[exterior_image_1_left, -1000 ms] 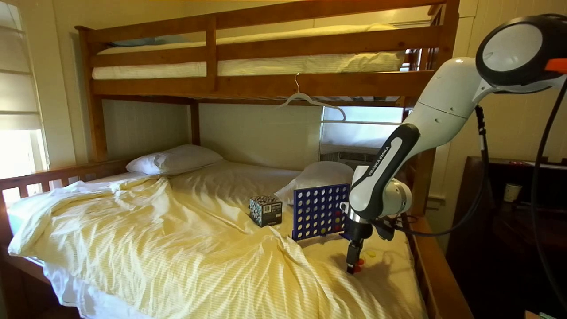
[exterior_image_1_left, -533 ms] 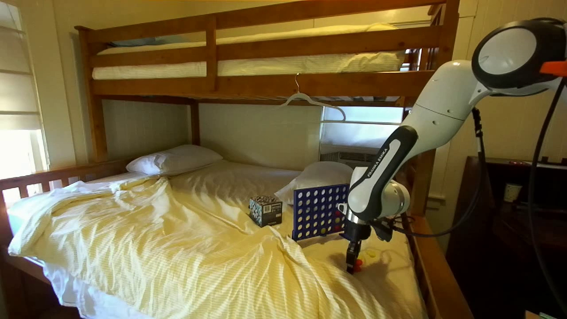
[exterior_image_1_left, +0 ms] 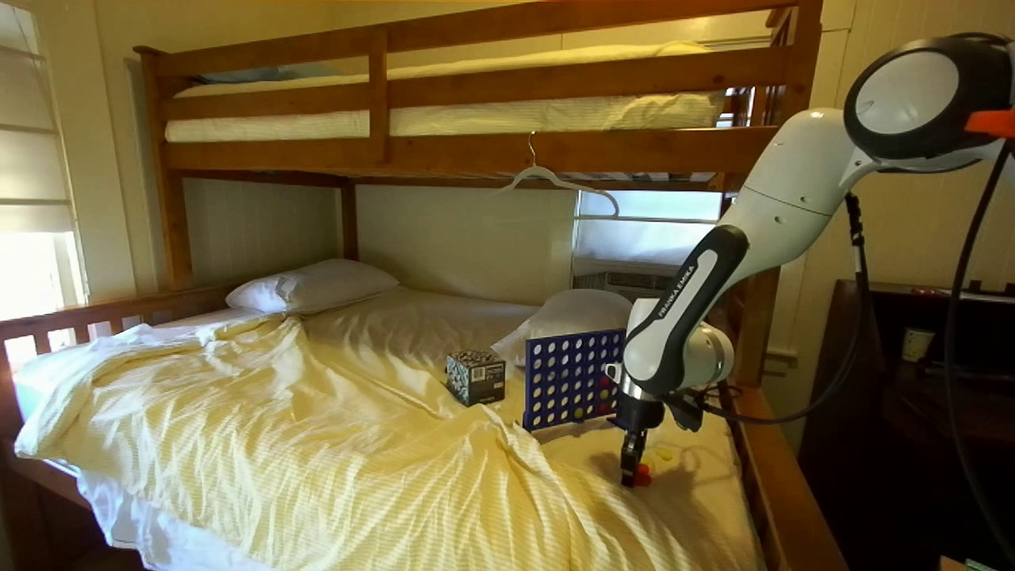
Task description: Pick up the orange object and put it in the blue object
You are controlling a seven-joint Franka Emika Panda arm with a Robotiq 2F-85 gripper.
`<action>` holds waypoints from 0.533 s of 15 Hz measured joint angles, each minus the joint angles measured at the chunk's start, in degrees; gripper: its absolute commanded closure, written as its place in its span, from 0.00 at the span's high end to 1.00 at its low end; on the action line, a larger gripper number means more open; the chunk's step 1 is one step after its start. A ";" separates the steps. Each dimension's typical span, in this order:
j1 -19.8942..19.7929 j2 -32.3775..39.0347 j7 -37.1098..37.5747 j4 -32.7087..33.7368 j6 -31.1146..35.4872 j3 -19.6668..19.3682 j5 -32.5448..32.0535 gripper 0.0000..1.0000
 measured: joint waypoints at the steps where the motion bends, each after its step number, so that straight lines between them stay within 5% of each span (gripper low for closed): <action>1: -0.12 0.00 0.00 0.02 0.08 0.08 0.00 0.00; 5: -1.51 -0.03 -0.04 0.01 1.81 1.28 0.00 0.00; 6: -1.97 -0.07 -0.05 -0.02 2.31 1.67 0.00 0.23; 8: -2.84 -0.17 -0.05 -0.06 2.81 2.37 0.00 0.33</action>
